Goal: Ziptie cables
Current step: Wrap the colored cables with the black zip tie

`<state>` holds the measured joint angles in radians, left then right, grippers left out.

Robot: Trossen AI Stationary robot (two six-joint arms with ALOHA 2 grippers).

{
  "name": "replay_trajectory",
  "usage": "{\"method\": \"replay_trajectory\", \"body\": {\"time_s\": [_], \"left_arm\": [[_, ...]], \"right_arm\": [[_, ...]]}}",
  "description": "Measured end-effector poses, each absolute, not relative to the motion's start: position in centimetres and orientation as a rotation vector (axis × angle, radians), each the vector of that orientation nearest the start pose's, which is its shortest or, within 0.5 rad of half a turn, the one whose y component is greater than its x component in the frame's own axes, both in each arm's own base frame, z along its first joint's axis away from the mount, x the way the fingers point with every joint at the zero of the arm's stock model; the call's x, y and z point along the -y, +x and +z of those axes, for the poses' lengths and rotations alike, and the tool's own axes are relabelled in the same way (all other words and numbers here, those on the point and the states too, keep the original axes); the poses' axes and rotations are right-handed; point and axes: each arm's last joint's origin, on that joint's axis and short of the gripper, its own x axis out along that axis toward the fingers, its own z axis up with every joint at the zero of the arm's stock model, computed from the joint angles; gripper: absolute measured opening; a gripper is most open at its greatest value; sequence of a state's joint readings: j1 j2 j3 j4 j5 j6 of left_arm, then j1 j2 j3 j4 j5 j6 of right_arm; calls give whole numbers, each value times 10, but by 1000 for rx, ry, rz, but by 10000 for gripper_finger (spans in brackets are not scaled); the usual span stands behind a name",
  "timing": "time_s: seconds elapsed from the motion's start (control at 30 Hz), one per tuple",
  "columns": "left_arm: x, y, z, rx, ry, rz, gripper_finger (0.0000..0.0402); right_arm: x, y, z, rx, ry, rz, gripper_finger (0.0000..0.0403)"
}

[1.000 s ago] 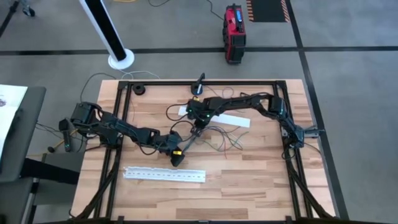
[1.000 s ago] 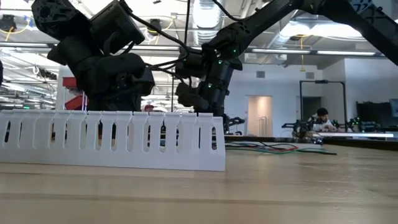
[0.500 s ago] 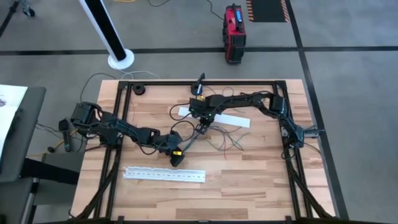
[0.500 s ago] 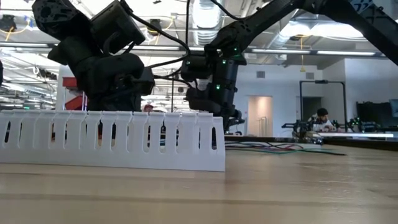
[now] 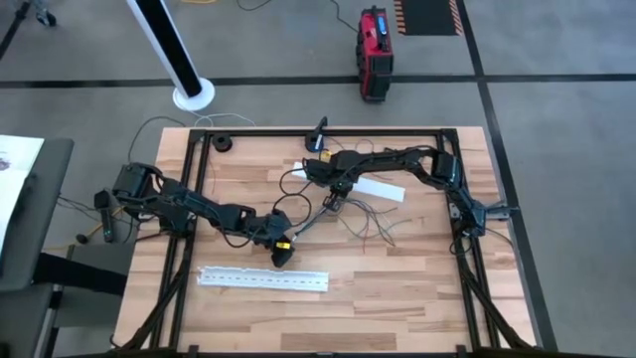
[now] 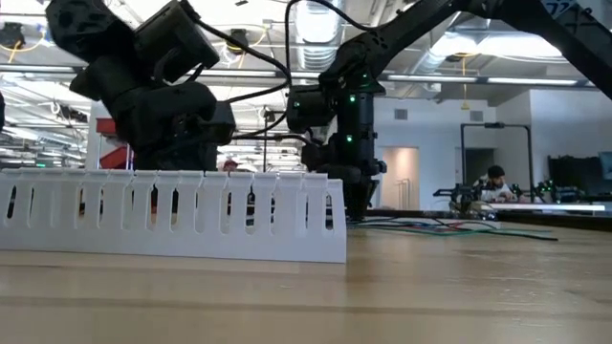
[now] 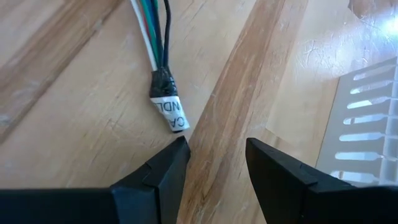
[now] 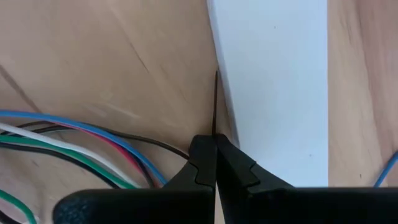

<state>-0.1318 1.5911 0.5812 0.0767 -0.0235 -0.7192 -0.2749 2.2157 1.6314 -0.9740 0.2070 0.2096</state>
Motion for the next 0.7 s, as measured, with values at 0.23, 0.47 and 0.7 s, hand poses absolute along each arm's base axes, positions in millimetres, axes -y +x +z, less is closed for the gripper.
{"method": "replay_trajectory", "body": {"time_s": [0.23,0.47,0.7], "left_arm": [[26,275,135,-764,-469,270,164],[13,287,158,-796,-444,289,164],[4,277,172,-1090,-402,470,165]], "right_arm": [[115,402,139,-1493,215,-531,0],[115,404,140,-1475,223,-522,0],[115,405,140,-1460,219,-512,0]]}}
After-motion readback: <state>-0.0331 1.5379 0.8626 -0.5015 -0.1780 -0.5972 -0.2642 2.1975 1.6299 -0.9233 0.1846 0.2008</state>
